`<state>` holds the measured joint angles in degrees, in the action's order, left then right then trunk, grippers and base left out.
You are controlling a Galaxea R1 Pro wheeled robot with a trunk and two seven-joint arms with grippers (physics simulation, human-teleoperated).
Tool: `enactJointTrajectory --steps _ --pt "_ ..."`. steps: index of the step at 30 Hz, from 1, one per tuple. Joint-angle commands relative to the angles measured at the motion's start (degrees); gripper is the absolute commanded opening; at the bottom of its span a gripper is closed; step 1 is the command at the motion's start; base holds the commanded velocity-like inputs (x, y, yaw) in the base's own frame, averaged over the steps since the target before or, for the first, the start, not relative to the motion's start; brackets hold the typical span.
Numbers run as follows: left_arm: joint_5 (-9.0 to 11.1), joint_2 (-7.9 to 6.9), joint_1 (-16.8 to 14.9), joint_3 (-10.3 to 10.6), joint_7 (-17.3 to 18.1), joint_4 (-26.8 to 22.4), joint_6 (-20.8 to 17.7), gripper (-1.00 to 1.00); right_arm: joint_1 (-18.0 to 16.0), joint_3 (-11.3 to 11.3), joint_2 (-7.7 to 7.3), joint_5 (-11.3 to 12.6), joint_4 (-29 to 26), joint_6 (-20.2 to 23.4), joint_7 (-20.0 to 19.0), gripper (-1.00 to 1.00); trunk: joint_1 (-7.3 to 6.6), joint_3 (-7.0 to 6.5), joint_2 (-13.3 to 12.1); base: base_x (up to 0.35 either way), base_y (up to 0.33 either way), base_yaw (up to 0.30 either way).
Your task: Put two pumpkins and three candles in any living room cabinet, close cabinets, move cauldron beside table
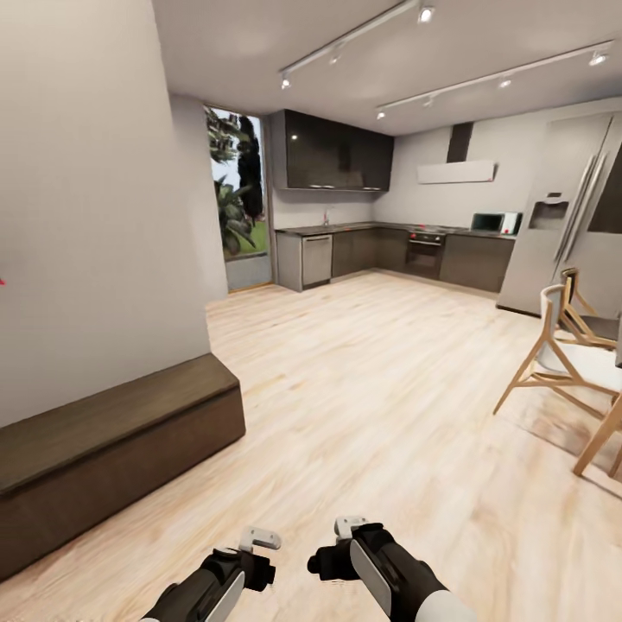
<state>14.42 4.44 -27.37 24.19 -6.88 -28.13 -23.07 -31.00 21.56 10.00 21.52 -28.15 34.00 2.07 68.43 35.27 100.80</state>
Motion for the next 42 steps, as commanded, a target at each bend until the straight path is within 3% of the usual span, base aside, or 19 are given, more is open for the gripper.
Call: enactJointTrajectory --steps 1,14,42 --pt "0.6 -0.04 -0.1 0.4 -0.5 -0.1 -0.2 1.0 0.0 0.1 0.0 0.2 -0.1 0.2 0.2 1.0 0.02 0.06 0.0 0.244 -0.19 0.29" --pt "0.6 -0.04 -0.1 0.4 -0.5 -0.1 -0.2 1.0 0.0 0.1 0.0 0.2 -0.1 0.2 0.2 1.0 0.02 0.06 0.0 0.203 -0.164 0.29" --pt "0.6 -0.04 -0.1 0.4 -0.4 -0.1 -0.2 1.0 0.0 0.1 0.0 0.2 -0.1 0.2 0.2 1.0 0.02 0.06 0.0 0.005 -0.004 0.29"
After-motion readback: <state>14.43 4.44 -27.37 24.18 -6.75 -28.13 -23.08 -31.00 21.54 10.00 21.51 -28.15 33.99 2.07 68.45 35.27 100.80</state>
